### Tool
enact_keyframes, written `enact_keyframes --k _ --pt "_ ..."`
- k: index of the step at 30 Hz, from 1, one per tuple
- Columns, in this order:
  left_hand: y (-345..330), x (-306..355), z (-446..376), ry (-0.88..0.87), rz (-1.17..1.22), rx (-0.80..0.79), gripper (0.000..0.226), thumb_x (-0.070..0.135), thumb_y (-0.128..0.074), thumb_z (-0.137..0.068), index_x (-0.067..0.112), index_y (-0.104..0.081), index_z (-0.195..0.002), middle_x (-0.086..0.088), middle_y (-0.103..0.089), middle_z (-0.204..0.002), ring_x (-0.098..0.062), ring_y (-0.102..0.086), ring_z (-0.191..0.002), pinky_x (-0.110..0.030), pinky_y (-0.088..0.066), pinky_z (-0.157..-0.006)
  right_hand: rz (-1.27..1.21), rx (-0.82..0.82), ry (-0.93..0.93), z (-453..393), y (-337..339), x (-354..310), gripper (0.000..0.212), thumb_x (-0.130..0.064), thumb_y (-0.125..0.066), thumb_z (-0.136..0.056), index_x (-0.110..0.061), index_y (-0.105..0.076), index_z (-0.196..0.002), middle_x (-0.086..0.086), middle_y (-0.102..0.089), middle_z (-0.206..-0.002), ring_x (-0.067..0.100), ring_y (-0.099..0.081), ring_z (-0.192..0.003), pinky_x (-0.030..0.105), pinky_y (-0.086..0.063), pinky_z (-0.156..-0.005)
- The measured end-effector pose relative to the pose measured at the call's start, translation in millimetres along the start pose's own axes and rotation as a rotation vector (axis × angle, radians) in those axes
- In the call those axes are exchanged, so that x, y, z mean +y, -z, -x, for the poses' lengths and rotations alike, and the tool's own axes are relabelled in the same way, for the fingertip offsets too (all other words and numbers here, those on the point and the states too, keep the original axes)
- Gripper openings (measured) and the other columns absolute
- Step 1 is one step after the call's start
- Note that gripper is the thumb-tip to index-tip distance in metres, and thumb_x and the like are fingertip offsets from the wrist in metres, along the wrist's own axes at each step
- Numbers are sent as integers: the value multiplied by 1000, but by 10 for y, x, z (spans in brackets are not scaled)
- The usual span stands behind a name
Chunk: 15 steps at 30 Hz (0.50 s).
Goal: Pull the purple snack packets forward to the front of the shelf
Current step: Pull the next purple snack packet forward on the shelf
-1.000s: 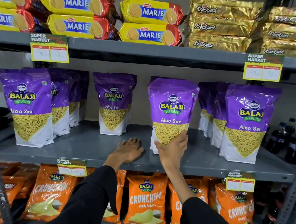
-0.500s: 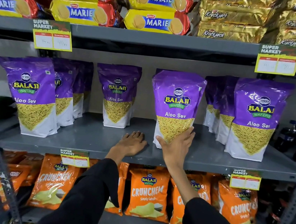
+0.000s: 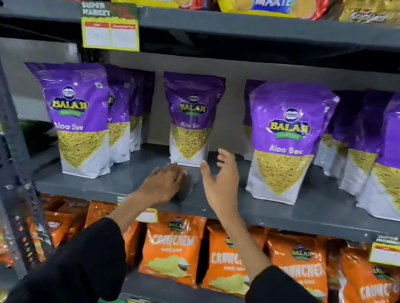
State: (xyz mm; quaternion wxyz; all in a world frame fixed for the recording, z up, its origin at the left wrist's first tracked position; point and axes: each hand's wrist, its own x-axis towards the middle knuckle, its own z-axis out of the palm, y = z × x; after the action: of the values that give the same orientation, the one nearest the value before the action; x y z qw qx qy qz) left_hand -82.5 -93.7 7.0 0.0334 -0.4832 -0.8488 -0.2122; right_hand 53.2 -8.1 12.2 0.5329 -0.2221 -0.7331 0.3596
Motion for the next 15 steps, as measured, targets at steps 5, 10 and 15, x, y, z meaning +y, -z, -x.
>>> enact_keyframes --k 5,10,15 --pt "153 -709 -132 -56 -55 -37 45 36 -26 -107 17 -46 -143 -8 -43 -155 -28 -36 -145 -48 -22 -120 85 -7 -166 -483 -783 20 75 -33 -76 -75 0 -43 -134 22 -56 -127 39 -52 -123 47 -47 -100" --pt "211 -1046 -264 -75 -111 -114 49 39 -25 -107 13 -40 -146 -10 -30 -162 -28 -22 -153 -49 -16 -123 272 92 -302 -775 -1303 20 106 -44 -83 -70 3 -25 -145 27 -40 -141 45 -41 -132 54 -44 -101" --pt "205 -1130 -340 -79 -133 -219 61 44 -21 -106 9 -24 -155 -10 -18 -167 -26 -14 -155 -49 -10 -125 370 108 -423 -980 -1581 113 145 -49 -93 -54 -3 2 -154 29 -18 -157 46 -25 -144 61 -37 -107"
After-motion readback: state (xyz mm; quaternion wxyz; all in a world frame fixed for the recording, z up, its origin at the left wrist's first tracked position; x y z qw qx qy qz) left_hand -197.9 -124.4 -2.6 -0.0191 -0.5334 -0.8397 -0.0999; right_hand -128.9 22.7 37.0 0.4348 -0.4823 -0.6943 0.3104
